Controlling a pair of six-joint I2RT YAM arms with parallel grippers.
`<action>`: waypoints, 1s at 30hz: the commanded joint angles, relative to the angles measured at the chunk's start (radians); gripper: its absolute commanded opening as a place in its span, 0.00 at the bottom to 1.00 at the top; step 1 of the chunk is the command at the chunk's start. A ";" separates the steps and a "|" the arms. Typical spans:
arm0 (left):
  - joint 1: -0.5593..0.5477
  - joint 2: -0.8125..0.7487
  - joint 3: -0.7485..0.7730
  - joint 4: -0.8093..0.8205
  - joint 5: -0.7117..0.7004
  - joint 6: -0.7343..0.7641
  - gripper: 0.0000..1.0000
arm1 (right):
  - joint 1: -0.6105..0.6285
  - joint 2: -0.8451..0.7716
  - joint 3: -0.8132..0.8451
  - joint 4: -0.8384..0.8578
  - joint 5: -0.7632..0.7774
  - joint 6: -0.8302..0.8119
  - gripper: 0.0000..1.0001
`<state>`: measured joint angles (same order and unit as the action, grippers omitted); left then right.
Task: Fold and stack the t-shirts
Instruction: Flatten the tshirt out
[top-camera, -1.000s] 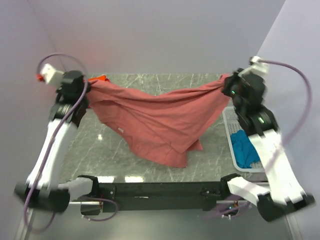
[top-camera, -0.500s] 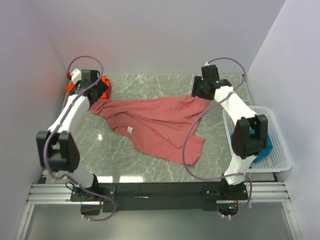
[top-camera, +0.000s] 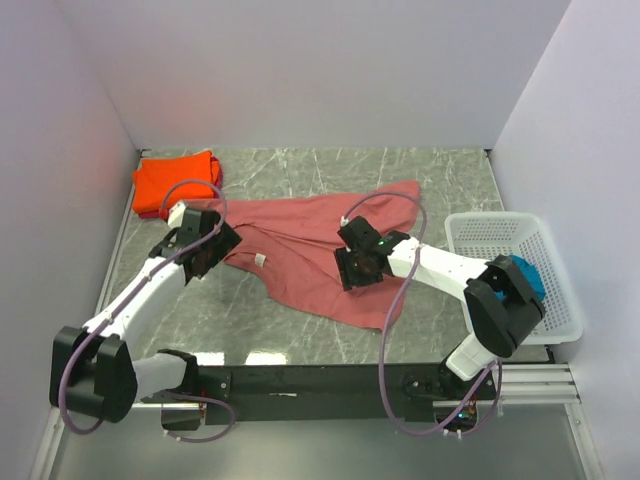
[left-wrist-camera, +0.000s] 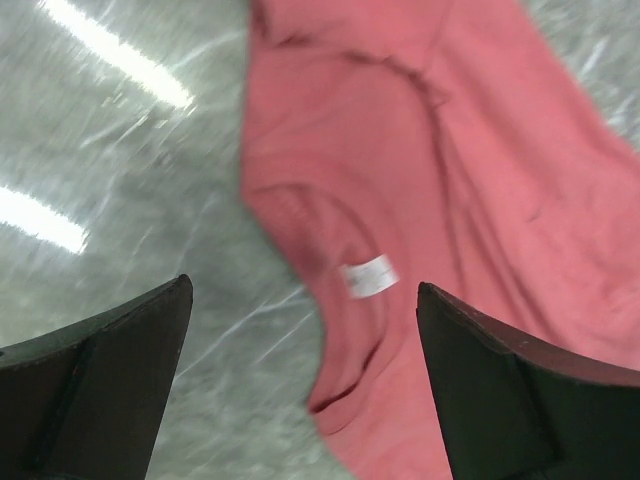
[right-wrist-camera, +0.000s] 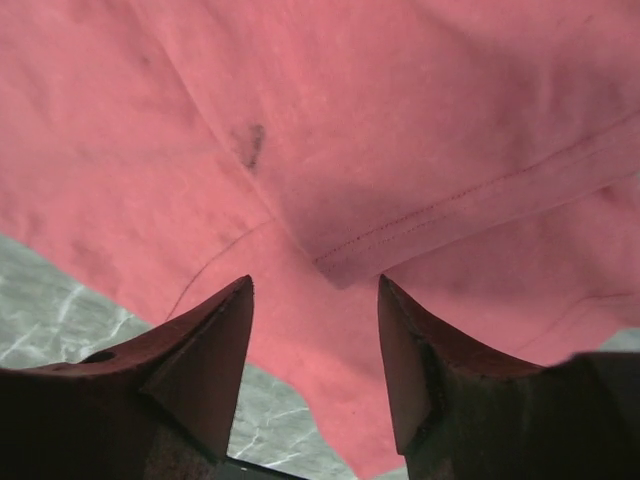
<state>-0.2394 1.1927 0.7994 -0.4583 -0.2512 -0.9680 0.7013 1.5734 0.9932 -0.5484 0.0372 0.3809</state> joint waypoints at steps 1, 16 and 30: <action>-0.006 -0.080 -0.046 0.020 0.003 -0.032 0.99 | 0.010 0.020 -0.011 0.039 0.021 0.055 0.59; -0.015 -0.084 -0.057 -0.010 -0.040 -0.034 0.99 | 0.020 0.086 -0.008 0.038 0.076 0.085 0.28; -0.021 -0.077 -0.054 0.012 -0.023 -0.018 1.00 | 0.014 -0.016 0.117 0.005 0.190 0.056 0.00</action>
<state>-0.2543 1.1168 0.7403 -0.4751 -0.2703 -0.9897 0.7139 1.6356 1.0142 -0.5434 0.1474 0.4534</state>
